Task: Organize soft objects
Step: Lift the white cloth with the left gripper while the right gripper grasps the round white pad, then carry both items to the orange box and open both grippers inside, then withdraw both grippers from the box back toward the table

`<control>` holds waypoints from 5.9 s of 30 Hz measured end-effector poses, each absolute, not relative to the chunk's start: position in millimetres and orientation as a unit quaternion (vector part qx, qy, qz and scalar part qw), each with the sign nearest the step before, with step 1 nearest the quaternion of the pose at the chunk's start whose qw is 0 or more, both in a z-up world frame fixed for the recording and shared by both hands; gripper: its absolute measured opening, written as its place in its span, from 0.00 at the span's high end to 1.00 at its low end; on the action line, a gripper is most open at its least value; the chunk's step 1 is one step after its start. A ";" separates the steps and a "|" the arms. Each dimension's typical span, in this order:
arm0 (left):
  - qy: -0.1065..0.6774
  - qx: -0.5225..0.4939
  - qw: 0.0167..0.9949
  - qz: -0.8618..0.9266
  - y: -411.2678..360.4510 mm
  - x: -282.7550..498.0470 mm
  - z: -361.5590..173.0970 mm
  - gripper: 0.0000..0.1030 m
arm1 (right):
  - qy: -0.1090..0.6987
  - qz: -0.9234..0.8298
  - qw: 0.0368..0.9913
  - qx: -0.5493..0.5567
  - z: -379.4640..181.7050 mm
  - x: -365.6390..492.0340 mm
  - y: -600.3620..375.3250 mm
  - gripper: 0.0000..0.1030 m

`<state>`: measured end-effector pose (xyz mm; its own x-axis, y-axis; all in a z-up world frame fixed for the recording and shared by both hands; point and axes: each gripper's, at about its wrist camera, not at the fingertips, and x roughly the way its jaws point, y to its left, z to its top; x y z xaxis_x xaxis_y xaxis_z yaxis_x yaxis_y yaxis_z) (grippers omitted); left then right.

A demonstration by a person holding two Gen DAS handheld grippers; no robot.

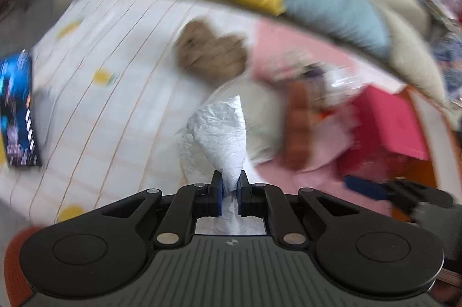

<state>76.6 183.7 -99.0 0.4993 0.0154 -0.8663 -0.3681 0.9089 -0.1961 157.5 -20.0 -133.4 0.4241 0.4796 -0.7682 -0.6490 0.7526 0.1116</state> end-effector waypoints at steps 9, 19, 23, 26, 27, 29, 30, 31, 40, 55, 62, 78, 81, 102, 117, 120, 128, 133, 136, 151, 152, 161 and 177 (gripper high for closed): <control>0.529 -0.127 0.828 0.138 193.5 102.7 -157.5 0.83 | 0.399 0.405 0.813 -0.128 -147.2 168.8 31.1 0.75; 0.537 -0.164 0.807 0.181 208.6 99.9 -169.8 0.22 | 0.359 0.444 0.788 -0.230 -188.2 185.1 70.9 0.70; 0.543 -0.185 0.800 0.172 207.8 100.1 -180.5 0.20 | 0.331 0.462 0.782 -0.257 -195.1 181.8 72.1 0.38; 0.545 -0.188 0.800 0.169 203.3 100.2 -186.5 0.21 | 0.332 0.454 0.778 -0.278 -204.8 181.1 75.2 0.42; 0.544 -0.185 0.801 0.169 201.4 100.5 -187.3 0.22 | 0.334 0.458 0.780 -0.264 -206.2 183.2 73.4 0.46; 0.540 -0.184 0.805 0.162 201.2 101.7 -185.5 0.28 | 0.354 0.463 0.779 -0.231 -208.1 190.5 70.8 0.51; 0.541 -0.183 0.805 0.162 201.9 102.8 -184.8 0.29 | 0.356 0.462 0.780 -0.226 -208.2 191.3 70.5 0.51; 0.541 -0.182 0.806 0.160 202.2 103.9 -184.1 0.31 | 0.356 0.462 0.781 -0.225 -208.2 190.9 70.3 0.52; 0.525 -0.158 0.822 0.153 197.0 103.5 -181.2 0.68 | 0.374 0.435 0.792 -0.208 -204.7 196.9 67.3 0.81; 0.459 -0.148 0.864 0.147 188.0 88.3 -132.6 0.85 | 0.360 0.427 0.824 -0.098 -140.0 185.1 32.2 0.87; 0.415 -0.142 0.888 0.139 172.1 79.0 -92.7 0.86 | 0.327 0.429 0.842 -0.031 -81.8 170.8 -4.3 0.87; 0.337 -0.126 0.933 0.015 92.0 75.5 -6.6 0.87 | 0.213 0.339 0.911 0.094 11.8 126.9 -160.8 0.87; 0.325 -0.121 0.938 -0.026 69.6 83.7 5.5 0.87 | 0.198 0.293 0.931 0.095 18.5 120.6 -192.4 0.87; 0.417 -0.002 0.872 -0.257 -150.9 215.8 -36.0 0.87 | 0.376 0.035 0.926 -0.011 -67.2 178.9 -321.1 0.86; 0.528 0.143 0.810 -0.213 -177.3 236.0 -102.3 0.79 | 0.496 0.083 0.864 -0.009 -126.6 200.7 -322.1 0.83; 0.516 0.167 0.816 -0.199 -181.6 234.8 -104.6 0.68 | 0.505 0.089 0.859 -0.015 -128.9 201.1 -318.9 0.79; 0.495 0.167 0.828 -0.203 -173.3 223.6 -87.5 0.30 | 0.501 0.081 0.860 -0.044 -115.6 200.3 -316.0 0.62; 0.463 0.161 0.848 -0.202 -168.6 218.1 -65.4 0.21 | 0.486 0.066 0.869 -0.066 -98.1 194.5 -317.3 0.53; 0.447 0.159 0.856 -0.204 -163.4 212.4 -52.3 0.19 | 0.477 0.050 0.874 -0.076 -88.1 189.0 -318.9 0.46; 0.338 0.088 0.910 -0.222 -121.2 153.6 6.1 0.19 | 0.380 0.037 0.924 0.009 -28.5 140.7 -305.5 0.33; 0.329 0.082 0.915 -0.218 -114.9 148.2 8.3 0.19 | 0.369 0.035 0.929 0.017 -25.9 136.1 -301.7 0.33; 0.288 0.033 0.946 -0.147 -50.7 107.2 6.6 0.19 | 0.328 0.054 0.939 0.090 -30.3 102.4 -254.0 0.33; 0.345 -0.067 0.936 -0.018 69.3 58.9 -50.9 0.24 | 0.386 0.128 0.913 0.033 -72.9 89.1 -162.0 0.29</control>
<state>58.9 69.3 -50.9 0.7611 -0.0802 -0.6437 -0.0117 0.9905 -0.1373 89.1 -162.0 -72.9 0.6689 0.2583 -0.6971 -0.2080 0.9653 0.1580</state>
